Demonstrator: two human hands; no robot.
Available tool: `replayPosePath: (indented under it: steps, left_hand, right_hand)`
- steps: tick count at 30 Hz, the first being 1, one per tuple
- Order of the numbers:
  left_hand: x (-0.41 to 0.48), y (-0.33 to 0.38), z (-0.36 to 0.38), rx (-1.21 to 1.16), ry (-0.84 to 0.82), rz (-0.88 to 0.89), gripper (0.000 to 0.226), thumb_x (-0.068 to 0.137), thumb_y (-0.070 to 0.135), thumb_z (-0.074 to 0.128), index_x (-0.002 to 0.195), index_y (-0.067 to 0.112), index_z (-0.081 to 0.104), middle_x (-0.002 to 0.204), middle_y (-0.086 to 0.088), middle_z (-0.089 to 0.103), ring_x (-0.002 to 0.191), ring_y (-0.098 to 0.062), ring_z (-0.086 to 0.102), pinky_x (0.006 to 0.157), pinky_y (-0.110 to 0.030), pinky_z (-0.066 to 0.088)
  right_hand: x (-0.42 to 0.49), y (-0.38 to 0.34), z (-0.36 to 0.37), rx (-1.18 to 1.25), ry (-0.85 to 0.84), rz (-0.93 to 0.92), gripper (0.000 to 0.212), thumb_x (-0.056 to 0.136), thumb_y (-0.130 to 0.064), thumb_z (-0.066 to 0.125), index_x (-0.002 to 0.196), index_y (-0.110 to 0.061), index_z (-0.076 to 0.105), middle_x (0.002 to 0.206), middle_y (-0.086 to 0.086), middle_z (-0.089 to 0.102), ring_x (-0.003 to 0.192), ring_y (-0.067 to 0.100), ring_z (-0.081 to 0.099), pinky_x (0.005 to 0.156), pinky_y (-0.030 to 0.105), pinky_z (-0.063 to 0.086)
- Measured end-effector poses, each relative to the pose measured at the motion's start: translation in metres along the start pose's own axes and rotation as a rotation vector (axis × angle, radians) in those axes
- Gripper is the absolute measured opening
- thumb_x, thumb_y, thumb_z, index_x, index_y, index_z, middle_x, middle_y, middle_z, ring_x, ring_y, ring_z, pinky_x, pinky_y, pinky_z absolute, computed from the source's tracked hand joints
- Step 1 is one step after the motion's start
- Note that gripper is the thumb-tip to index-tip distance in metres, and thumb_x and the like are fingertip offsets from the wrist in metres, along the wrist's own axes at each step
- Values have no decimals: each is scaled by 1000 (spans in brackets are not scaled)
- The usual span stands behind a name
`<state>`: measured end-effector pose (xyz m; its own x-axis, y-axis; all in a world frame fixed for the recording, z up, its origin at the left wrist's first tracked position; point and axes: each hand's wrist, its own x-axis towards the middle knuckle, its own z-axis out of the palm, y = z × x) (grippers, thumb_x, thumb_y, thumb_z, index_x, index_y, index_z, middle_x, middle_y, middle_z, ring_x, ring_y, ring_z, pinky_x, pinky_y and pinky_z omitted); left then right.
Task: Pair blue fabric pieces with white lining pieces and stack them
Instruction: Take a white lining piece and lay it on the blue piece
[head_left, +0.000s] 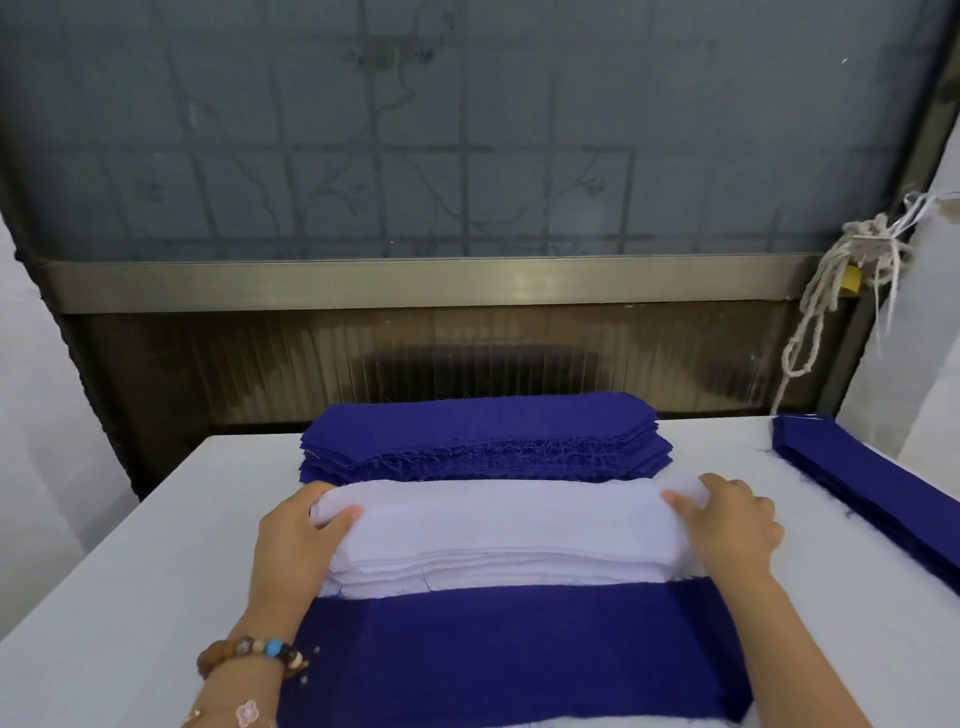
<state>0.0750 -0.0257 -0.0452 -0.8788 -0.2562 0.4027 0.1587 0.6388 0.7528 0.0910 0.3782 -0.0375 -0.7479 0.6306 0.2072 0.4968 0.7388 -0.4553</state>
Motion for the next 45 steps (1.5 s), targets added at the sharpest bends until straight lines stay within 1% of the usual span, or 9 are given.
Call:
replayPosePath:
  steps: [5,10,17,22,27,30,33,37,45]
  left_hand:
    - [1,-2,-1,-40,57,4,8,90,22,67,89,20,59,79,13,58,72,-3,52,63,-15,36]
    - [-2,3,-3,-48,129,14,10,93,18,63,83,17,58,70,13,56,67,-1,50,58,-1,38]
    - [3,8,-11,-141,192,-52,13,90,20,67,79,12,64,72,0,62,70,-13,56,63,-18,41]
    - [3,14,-27,-289,98,-185,11,89,23,67,83,14,67,83,-3,67,81,-26,61,76,-42,53]
    - [-14,19,-47,-201,84,-201,12,88,26,68,82,17,64,89,-8,68,73,-21,61,74,-39,52]
    - [-29,13,-52,-158,31,-253,20,88,27,69,99,10,68,101,-13,69,74,-21,62,80,-43,54]
    - [-45,7,-58,-177,-34,-270,18,86,28,71,80,11,72,78,-9,70,72,-27,63,70,-40,52]
    - [-65,-6,-66,-177,-124,-246,27,83,25,74,62,9,70,50,-1,59,49,-16,47,56,-29,36]
    - [-83,-11,-65,17,-163,-90,39,84,14,71,56,8,44,54,-2,38,56,-15,33,57,-28,26]
  right_hand:
    - [0,2,2,292,-42,9,40,92,-30,62,123,-4,59,118,18,63,107,39,55,88,42,44]
    - [-3,1,2,375,0,-13,42,94,-27,61,127,-2,57,124,19,61,113,38,54,92,40,42]
    - [-4,-4,-5,617,118,-25,23,91,-20,65,108,-5,63,100,9,62,87,19,46,81,29,34]
    - [-6,1,-15,634,59,1,35,90,-26,67,117,-5,63,117,13,64,102,26,55,90,36,41]
    - [-21,15,-28,598,12,-5,40,90,-27,67,121,-3,61,121,14,63,107,29,55,88,33,38]
    - [-36,27,-32,609,-17,-37,25,89,-24,68,102,-2,66,104,17,67,93,32,57,76,31,36]
    - [-49,40,-36,568,-67,-78,22,89,-23,68,77,-6,60,79,11,63,78,27,54,64,32,35]
    - [-67,57,-36,531,-100,-106,24,88,-19,67,72,-6,57,65,5,53,64,20,45,59,31,35]
    - [-81,64,-35,566,-118,-126,19,86,-12,66,71,-10,55,67,7,56,63,18,43,58,30,34]
